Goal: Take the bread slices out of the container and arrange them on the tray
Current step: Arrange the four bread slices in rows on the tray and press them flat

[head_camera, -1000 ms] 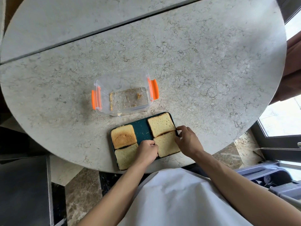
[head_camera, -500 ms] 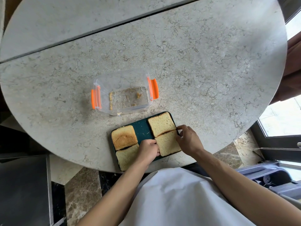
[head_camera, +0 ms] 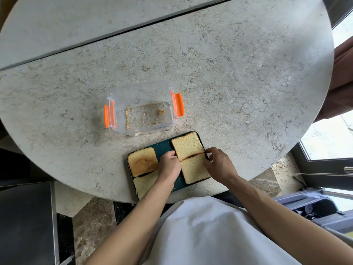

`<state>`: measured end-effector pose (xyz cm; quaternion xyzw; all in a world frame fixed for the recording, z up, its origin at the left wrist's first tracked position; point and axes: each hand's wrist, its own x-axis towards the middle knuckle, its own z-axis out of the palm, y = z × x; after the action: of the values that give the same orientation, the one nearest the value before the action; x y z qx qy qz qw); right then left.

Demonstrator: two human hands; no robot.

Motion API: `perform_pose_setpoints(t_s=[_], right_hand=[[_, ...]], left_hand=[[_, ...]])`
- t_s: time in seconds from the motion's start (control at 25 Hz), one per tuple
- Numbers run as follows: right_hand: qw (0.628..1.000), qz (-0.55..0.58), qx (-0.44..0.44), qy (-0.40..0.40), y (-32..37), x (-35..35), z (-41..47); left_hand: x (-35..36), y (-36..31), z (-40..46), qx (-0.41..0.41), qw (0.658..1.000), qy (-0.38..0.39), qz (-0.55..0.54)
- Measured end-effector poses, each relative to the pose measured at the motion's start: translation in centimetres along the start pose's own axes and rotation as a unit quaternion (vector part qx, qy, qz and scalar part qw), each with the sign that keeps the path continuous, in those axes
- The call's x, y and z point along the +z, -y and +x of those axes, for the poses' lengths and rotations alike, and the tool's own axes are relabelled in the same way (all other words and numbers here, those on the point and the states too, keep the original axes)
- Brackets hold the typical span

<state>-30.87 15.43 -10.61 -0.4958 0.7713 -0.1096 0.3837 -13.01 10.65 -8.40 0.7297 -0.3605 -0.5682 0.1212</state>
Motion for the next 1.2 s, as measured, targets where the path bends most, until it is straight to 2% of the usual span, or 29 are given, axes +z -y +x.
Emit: perform_pose_setpoints(t_s=[0.36,0.64,0.84,0.96,1.04,1.12,1.2], right_hand=[[1.000,0.005,0.005,0.007,0.1,-0.2,0.0],[1.000,0.003,0.012,0.010,0.3,-0.1,0.0],[1.000,-0.010,0.021,0.018,0.8,-0.1,-0.2],[0.999,-0.046,-0.010,0.004,1.4,0.2,-0.6],[0.995,-0.084,-0.043,-0.015,2.1,0.3,-0.8],[0.989,-0.118,-0.088,-0.033,2.9,0.4,-0.7],[0.977,-0.157,-0.145,-0.027,3.6,0.8,-0.6]], left_hand=[[0.1,0.9,0.0,0.012,0.999,-0.003,0.042],[0.4,2.2,-0.2,-0.032,0.999,0.002,-0.022],[-0.1,1.9,-0.5,-0.020,0.999,0.014,-0.046],[-1.3,2.6,-1.1,0.044,0.999,0.003,-0.014],[-2.7,3.6,-1.6,0.135,0.987,-0.043,0.073],[-4.2,5.1,-2.1,0.242,0.947,-0.114,0.180],[-5.4,6.5,-2.3,0.312,0.895,-0.163,0.275]])
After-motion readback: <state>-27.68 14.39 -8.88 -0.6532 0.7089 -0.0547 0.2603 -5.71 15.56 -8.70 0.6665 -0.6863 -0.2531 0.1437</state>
